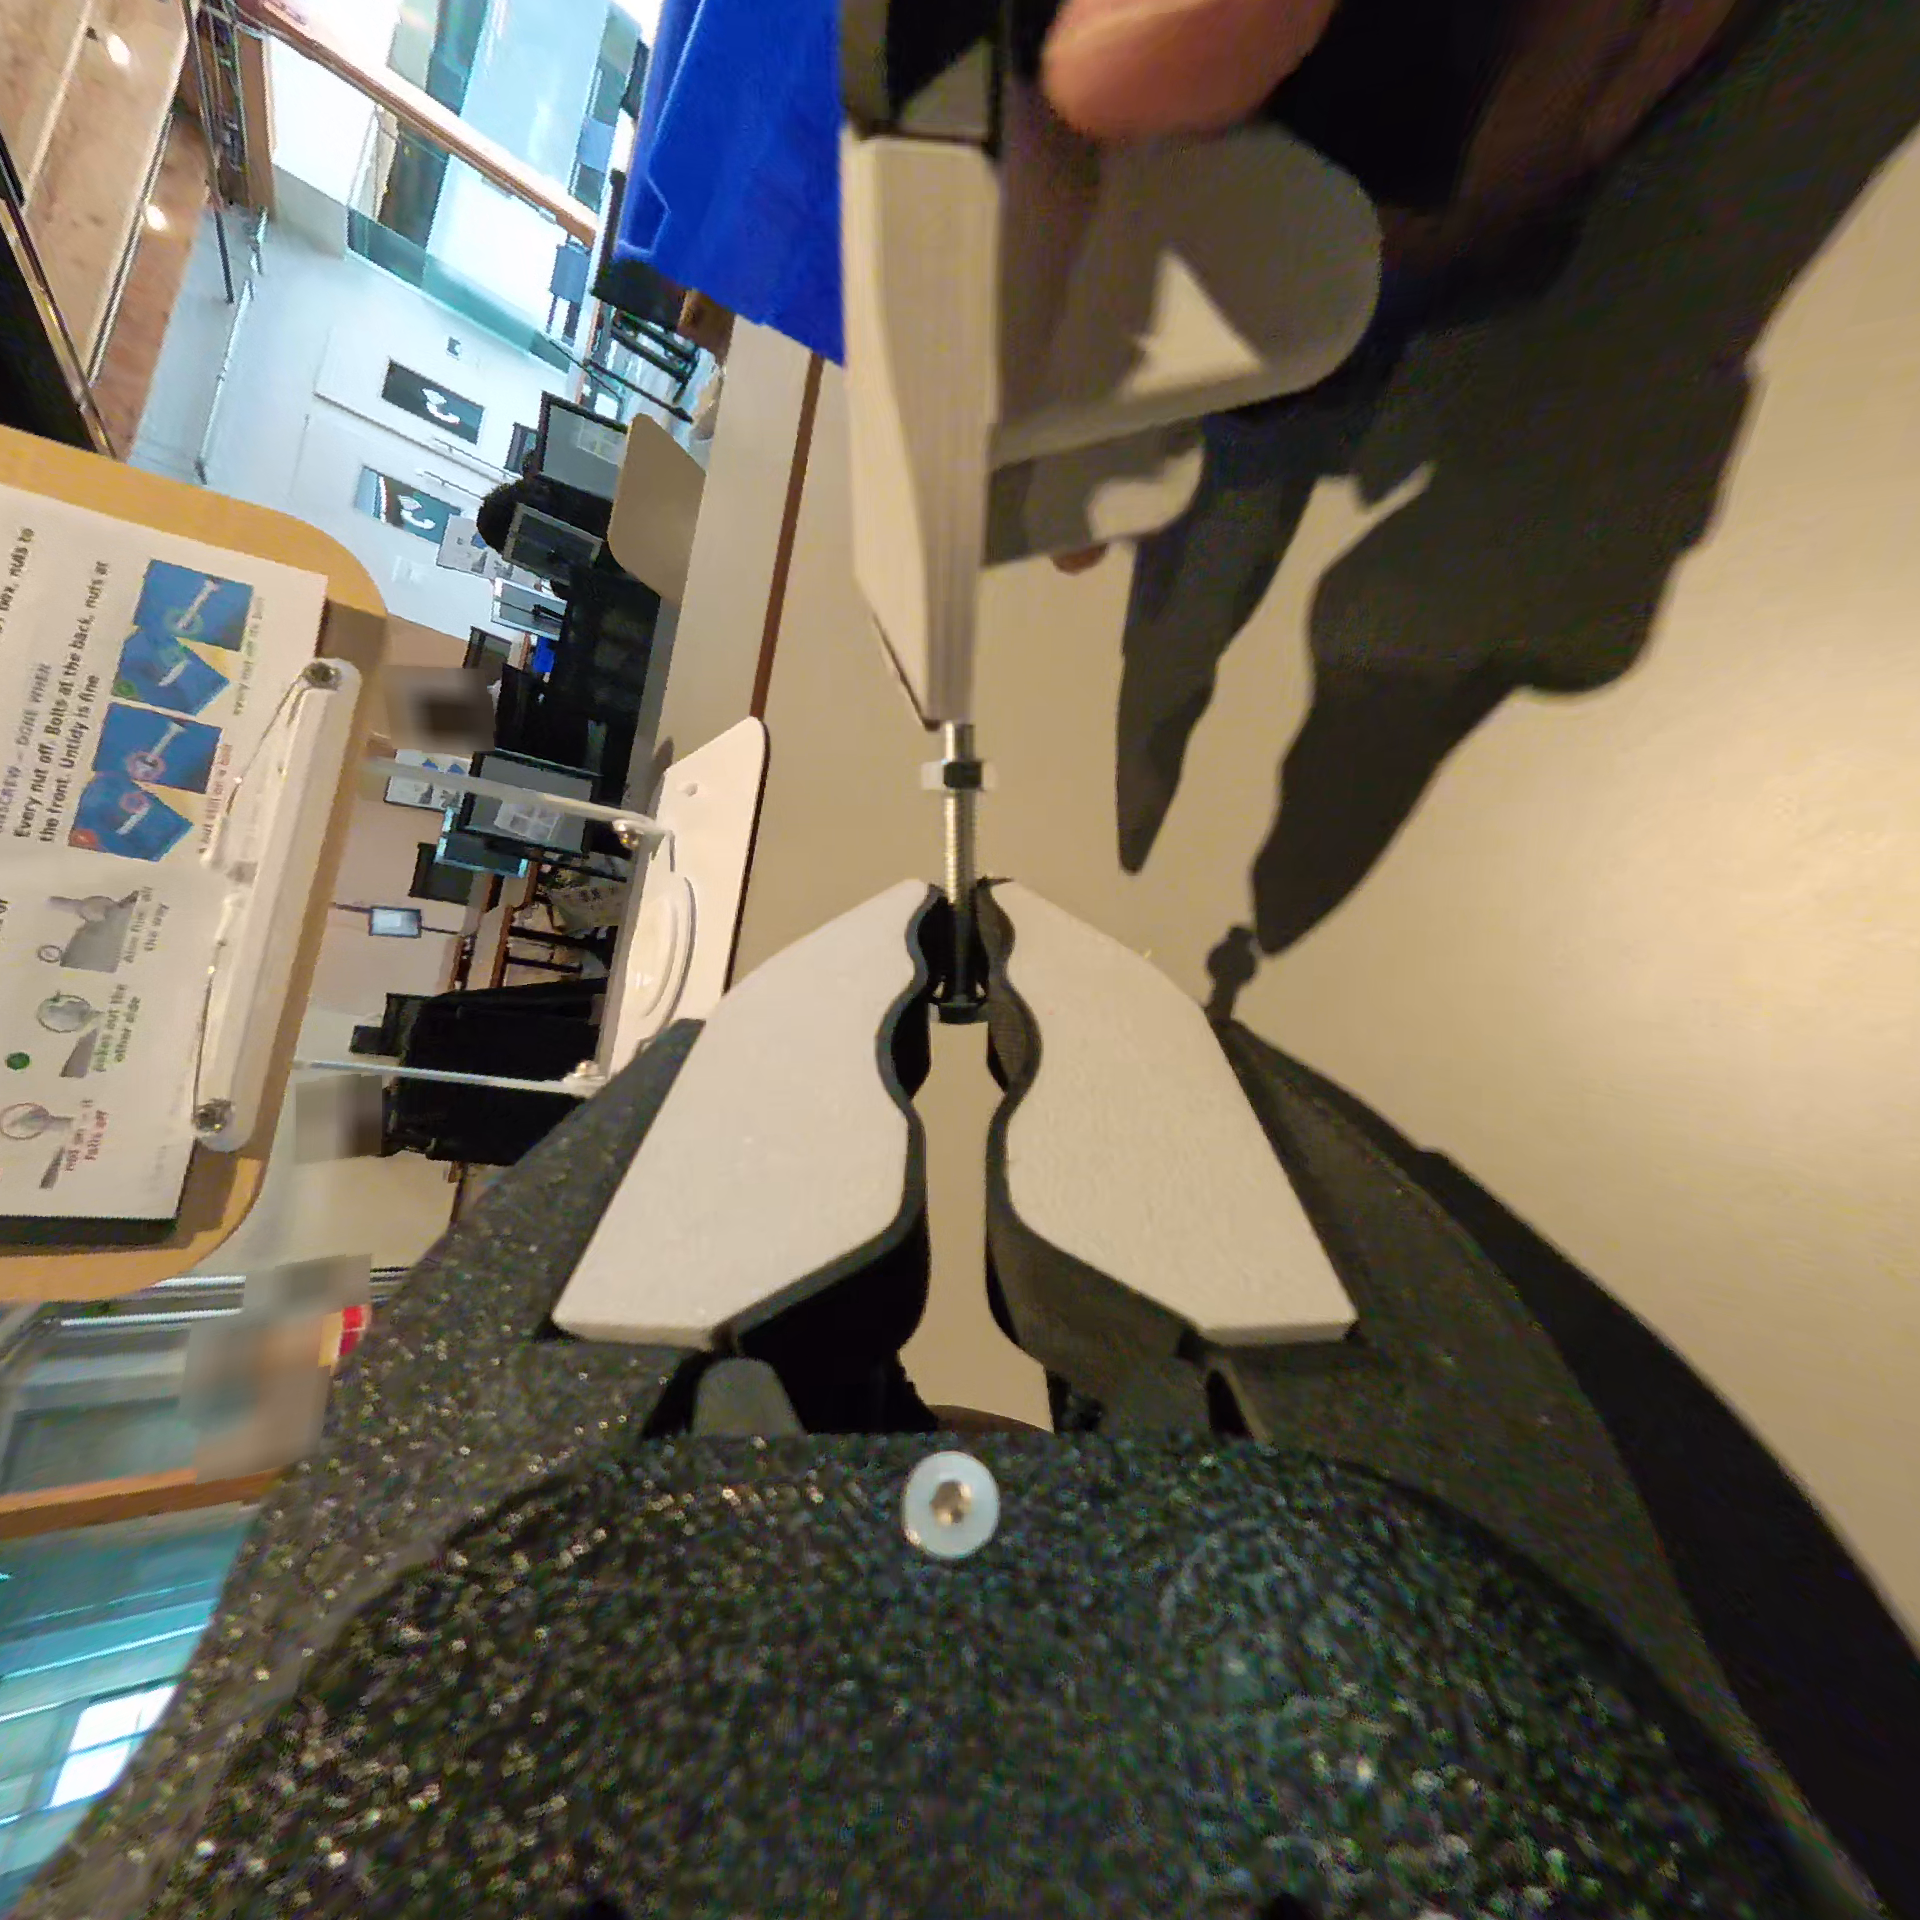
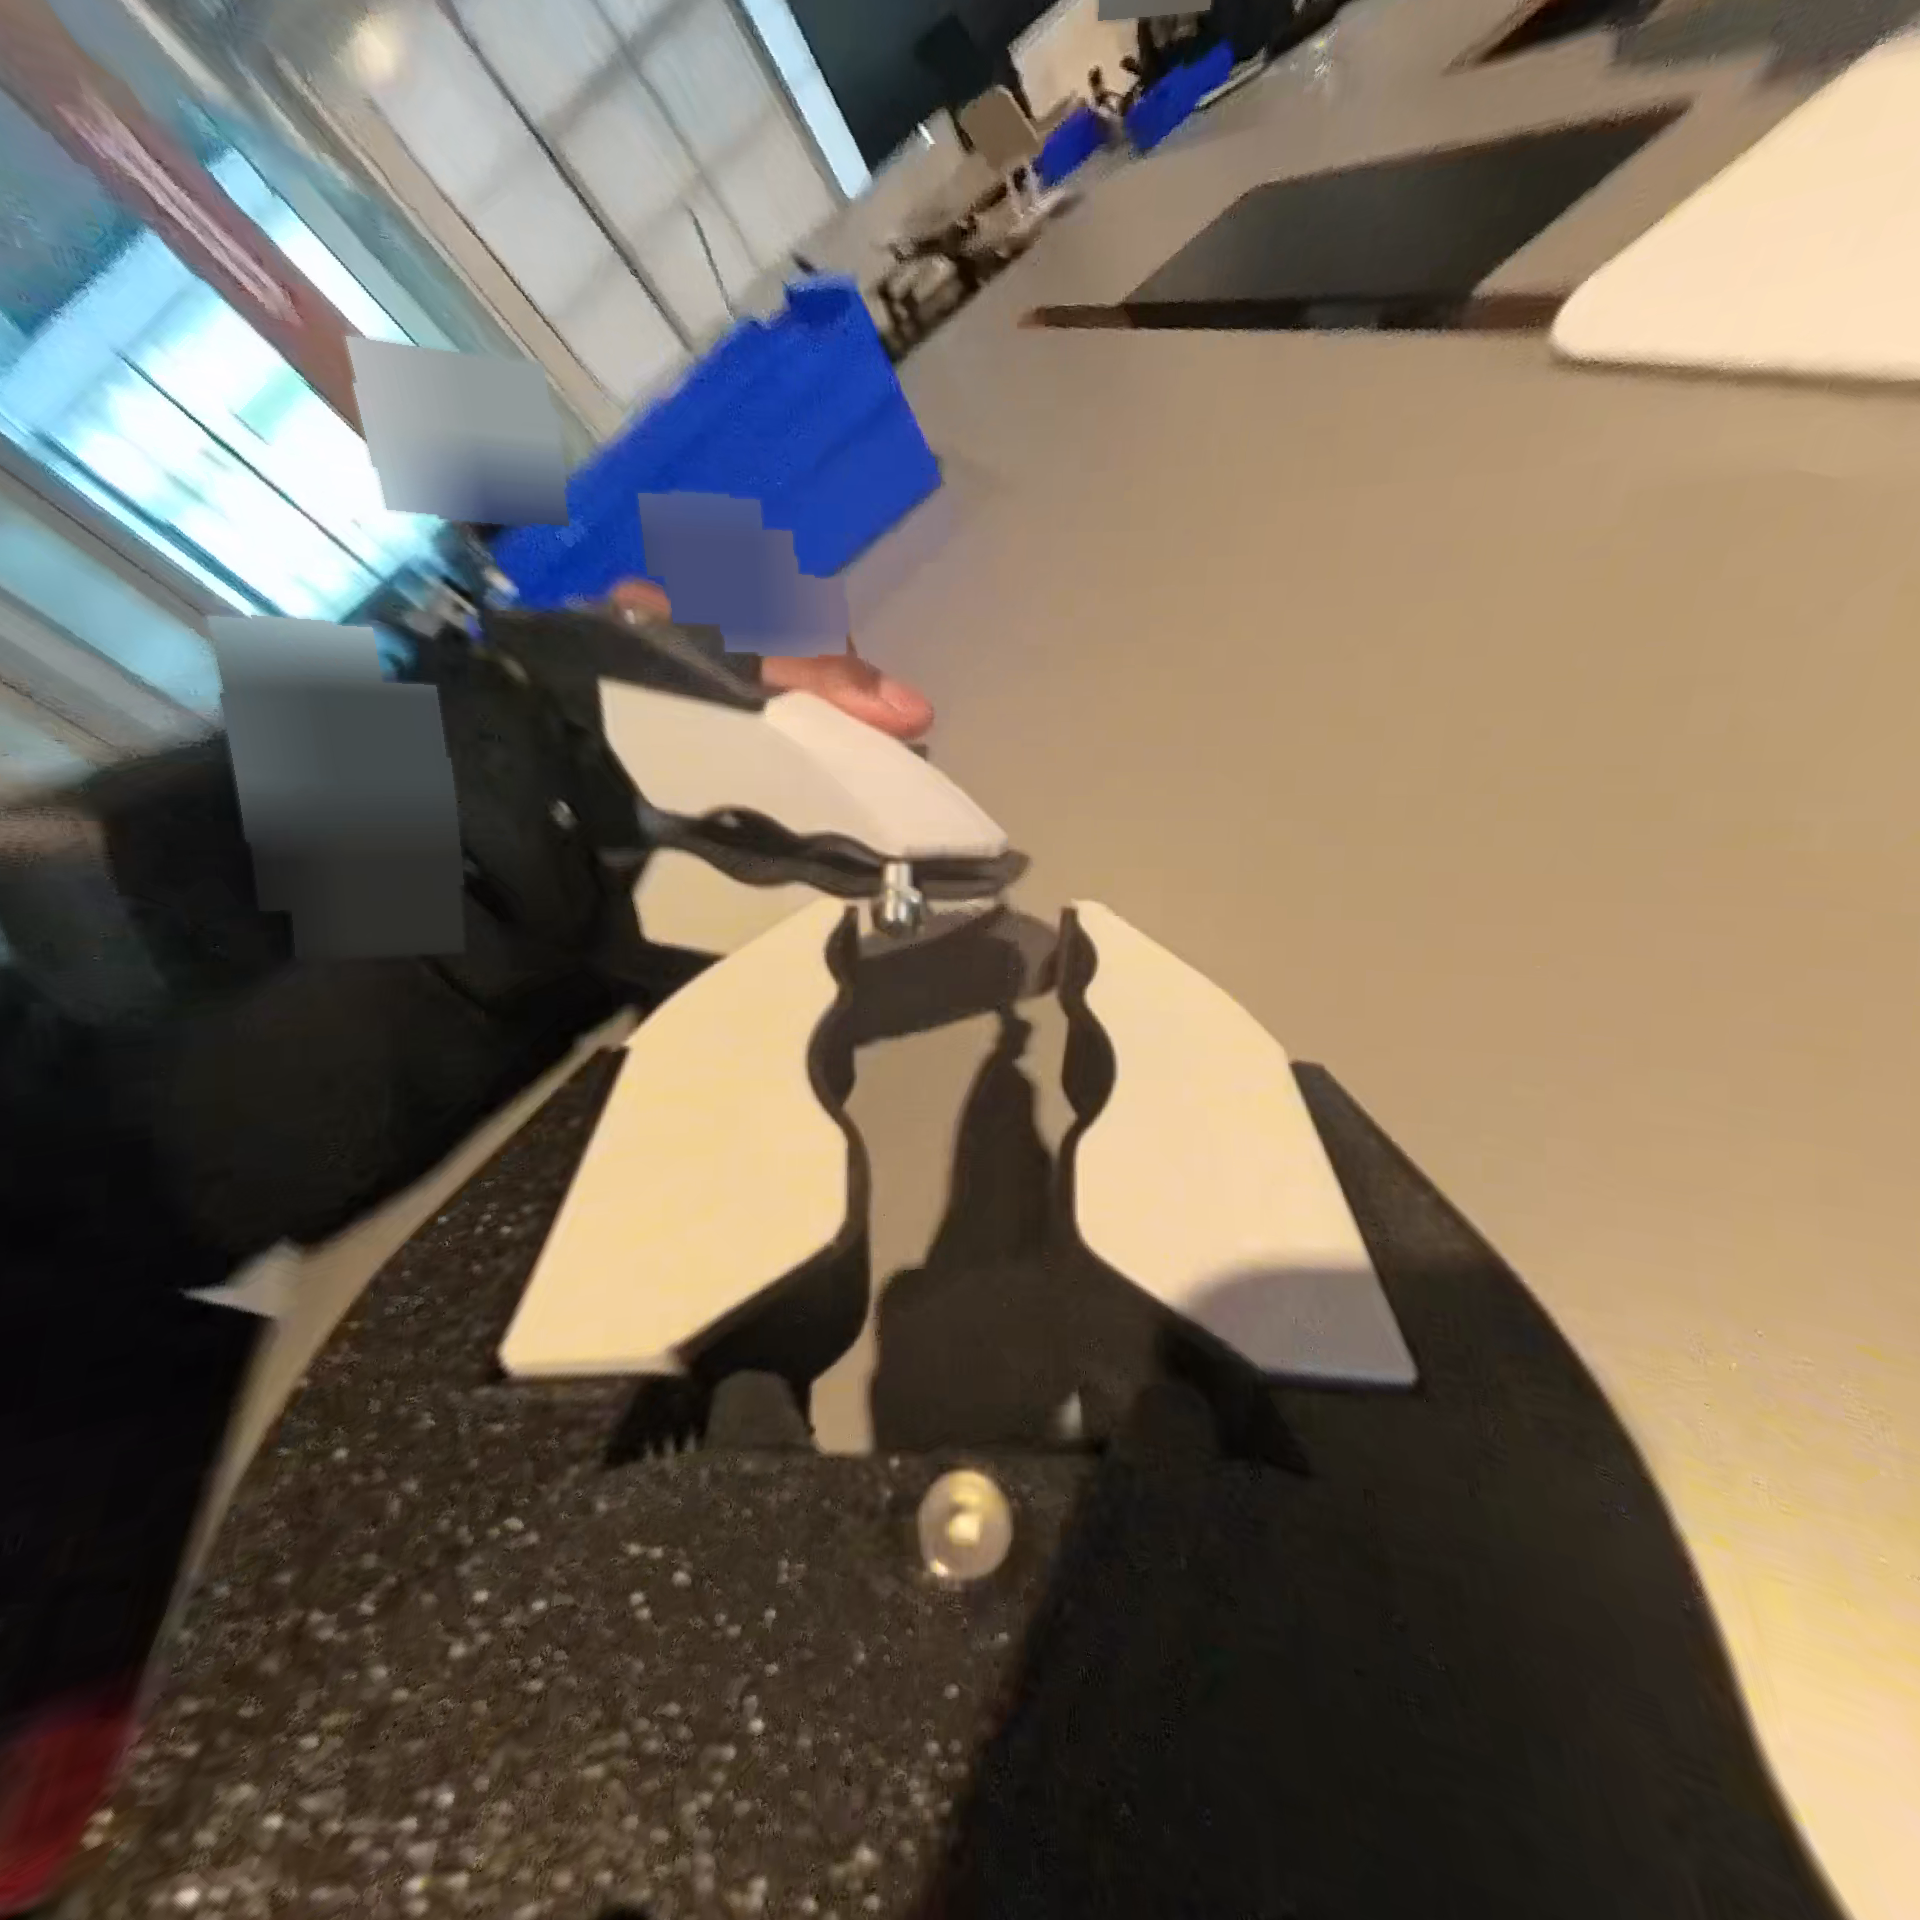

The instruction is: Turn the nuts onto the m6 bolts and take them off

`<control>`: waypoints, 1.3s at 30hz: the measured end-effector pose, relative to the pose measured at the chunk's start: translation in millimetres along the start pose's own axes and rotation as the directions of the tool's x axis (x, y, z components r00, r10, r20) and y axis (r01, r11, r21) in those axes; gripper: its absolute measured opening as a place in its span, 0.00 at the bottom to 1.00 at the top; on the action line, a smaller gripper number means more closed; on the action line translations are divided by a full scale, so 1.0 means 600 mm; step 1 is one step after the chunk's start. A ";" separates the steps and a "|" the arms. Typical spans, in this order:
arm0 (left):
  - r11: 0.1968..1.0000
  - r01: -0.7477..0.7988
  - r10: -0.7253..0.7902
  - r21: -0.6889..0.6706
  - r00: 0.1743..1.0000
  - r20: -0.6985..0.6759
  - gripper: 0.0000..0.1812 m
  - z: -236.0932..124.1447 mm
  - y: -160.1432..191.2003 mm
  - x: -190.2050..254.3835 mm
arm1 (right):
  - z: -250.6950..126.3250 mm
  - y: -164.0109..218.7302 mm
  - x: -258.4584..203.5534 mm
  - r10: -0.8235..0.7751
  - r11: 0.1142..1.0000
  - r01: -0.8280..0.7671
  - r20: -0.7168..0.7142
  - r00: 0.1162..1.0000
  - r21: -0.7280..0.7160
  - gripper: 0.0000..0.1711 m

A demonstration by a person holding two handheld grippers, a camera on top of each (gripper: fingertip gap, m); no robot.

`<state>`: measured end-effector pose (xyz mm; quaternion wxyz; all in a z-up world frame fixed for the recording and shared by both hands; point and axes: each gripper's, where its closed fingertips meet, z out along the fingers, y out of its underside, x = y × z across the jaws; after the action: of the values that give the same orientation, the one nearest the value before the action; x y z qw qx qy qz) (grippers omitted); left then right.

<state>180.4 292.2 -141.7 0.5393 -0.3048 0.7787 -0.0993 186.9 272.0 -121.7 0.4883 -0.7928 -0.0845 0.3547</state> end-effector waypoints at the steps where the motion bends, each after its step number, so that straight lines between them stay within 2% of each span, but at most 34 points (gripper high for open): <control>1: 1.000 0.004 -0.004 0.000 1.000 -0.005 0.03 -0.001 0.001 0.001 | -0.002 0.001 0.001 -0.086 0.996 0.085 -0.035 0.996 -0.017 0.21; 5: 1.000 0.004 -0.004 0.003 1.000 -0.027 0.03 0.000 0.000 0.007 | 0.002 0.003 -0.010 -0.354 0.935 0.348 -0.102 0.930 -0.070 0.22; 8: 1.000 0.007 -0.007 0.010 0.999 -0.037 0.03 0.000 -0.002 0.009 | 0.009 0.011 -0.022 -0.499 0.866 0.489 -0.113 0.859 -0.108 0.20; 12: 1.000 0.012 -0.011 0.019 0.999 -0.046 0.03 -0.001 -0.004 0.012 | 0.018 0.020 -0.017 -0.567 0.822 0.545 -0.147 0.811 -0.166 0.16; 16: 1.000 0.015 -0.014 0.025 0.999 -0.049 0.03 0.000 -0.007 0.013 | 0.021 0.017 -0.020 -0.547 0.836 0.527 -0.157 0.822 -0.152 0.07; 19: 1.000 -0.004 0.004 0.008 0.999 -0.038 0.03 0.001 -0.003 0.012 | 0.023 0.019 -0.018 -0.391 0.917 0.372 -0.136 0.910 -0.146 0.07; 21: 0.999 -0.040 0.039 -0.016 0.999 -0.021 0.03 0.003 0.000 0.011 | 0.025 0.021 -0.016 -0.133 0.986 0.122 -0.093 0.987 -0.115 0.07; 22: 0.998 -0.062 0.062 -0.027 0.998 -0.011 0.03 0.004 0.001 0.010 | 0.025 0.022 -0.017 0.013 0.995 -0.018 -0.055 0.998 -0.096 0.07; 24: 0.995 -0.084 0.085 -0.044 0.996 0.007 0.03 0.005 0.000 0.007 | 0.024 0.019 -0.018 0.226 0.973 -0.224 0.033 0.974 -0.053 0.07; 27: 0.997 -0.065 0.065 -0.030 0.998 0.009 0.03 0.006 -0.002 0.006 | 0.023 0.015 -0.019 0.318 0.948 -0.317 0.105 0.942 -0.033 0.09; 28: 0.999 -0.046 0.046 -0.013 0.999 0.009 0.03 0.005 -0.005 0.005 | 0.023 0.013 -0.018 0.285 0.959 -0.284 0.095 0.954 -0.027 0.10; 32: 1.000 -0.002 0.002 -0.001 1.000 0.015 0.03 0.000 -0.002 -0.003 | 0.017 0.018 -0.006 -0.019 0.997 0.016 -0.032 0.999 -0.075 0.28; 35: 1.000 0.005 -0.005 -0.003 1.000 0.002 0.03 0.001 0.001 0.000 | 0.013 0.015 -0.002 -0.206 0.976 0.197 -0.097 0.974 -0.094 0.28; 39: 1.000 0.004 -0.004 -0.001 1.000 -0.012 0.03 0.002 0.000 0.004 | 0.013 0.012 -0.012 -0.392 0.918 0.381 -0.124 0.911 -0.108 0.23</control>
<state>180.9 291.0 -143.6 0.5343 -0.3062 0.7813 -0.1016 174.9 270.5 -126.5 0.5208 -0.8031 -0.2189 0.1894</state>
